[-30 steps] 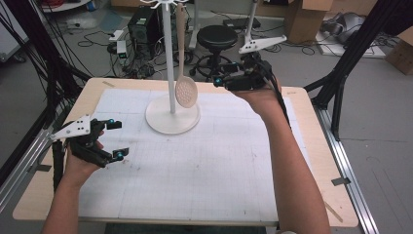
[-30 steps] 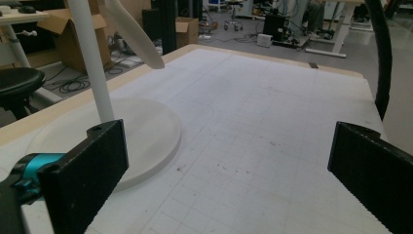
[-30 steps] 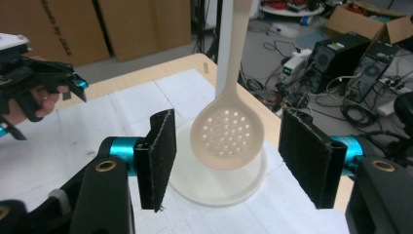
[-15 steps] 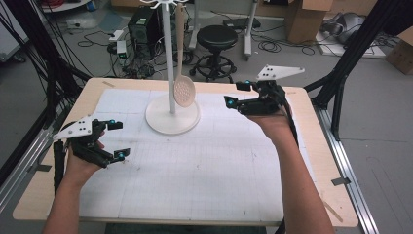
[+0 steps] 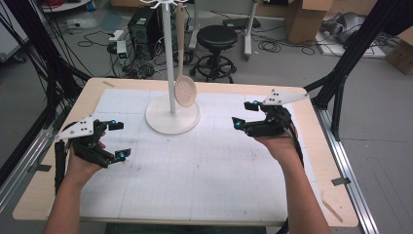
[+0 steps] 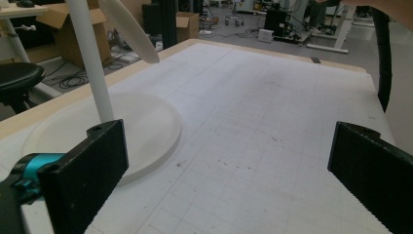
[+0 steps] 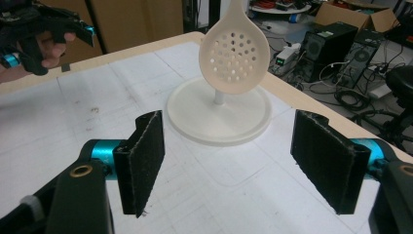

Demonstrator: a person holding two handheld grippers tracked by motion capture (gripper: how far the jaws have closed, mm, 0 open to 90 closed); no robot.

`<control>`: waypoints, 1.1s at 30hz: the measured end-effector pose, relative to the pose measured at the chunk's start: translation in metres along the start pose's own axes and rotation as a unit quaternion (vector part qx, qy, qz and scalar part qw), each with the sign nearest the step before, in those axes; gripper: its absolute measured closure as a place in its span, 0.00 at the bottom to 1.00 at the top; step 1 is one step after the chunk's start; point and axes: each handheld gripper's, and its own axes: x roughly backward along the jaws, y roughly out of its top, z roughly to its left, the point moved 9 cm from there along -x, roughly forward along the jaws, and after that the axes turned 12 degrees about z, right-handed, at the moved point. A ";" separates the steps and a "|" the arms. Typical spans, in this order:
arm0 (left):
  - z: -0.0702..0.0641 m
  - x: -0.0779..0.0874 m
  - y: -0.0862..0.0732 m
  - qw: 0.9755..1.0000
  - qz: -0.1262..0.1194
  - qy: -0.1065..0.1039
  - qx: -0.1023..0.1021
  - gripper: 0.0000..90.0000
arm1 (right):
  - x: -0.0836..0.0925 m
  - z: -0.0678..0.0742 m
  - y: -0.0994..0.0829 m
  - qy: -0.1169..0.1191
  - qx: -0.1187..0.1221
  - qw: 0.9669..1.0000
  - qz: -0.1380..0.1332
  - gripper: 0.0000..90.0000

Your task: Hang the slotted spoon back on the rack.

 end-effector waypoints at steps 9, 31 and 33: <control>0.000 -0.003 -0.001 1.000 0.003 -0.001 0.001 0.02 | -0.004 0.006 -0.022 0.008 -0.011 1.000 -0.011 0.27; 0.006 -0.010 -0.012 1.000 0.019 0.001 0.013 0.02 | -0.024 0.013 -0.063 0.018 -0.031 0.999 -0.005 0.17; 0.006 -0.011 -0.012 1.000 0.020 0.001 0.011 0.02 | -0.024 0.011 -0.066 0.015 -0.034 0.999 -0.007 0.17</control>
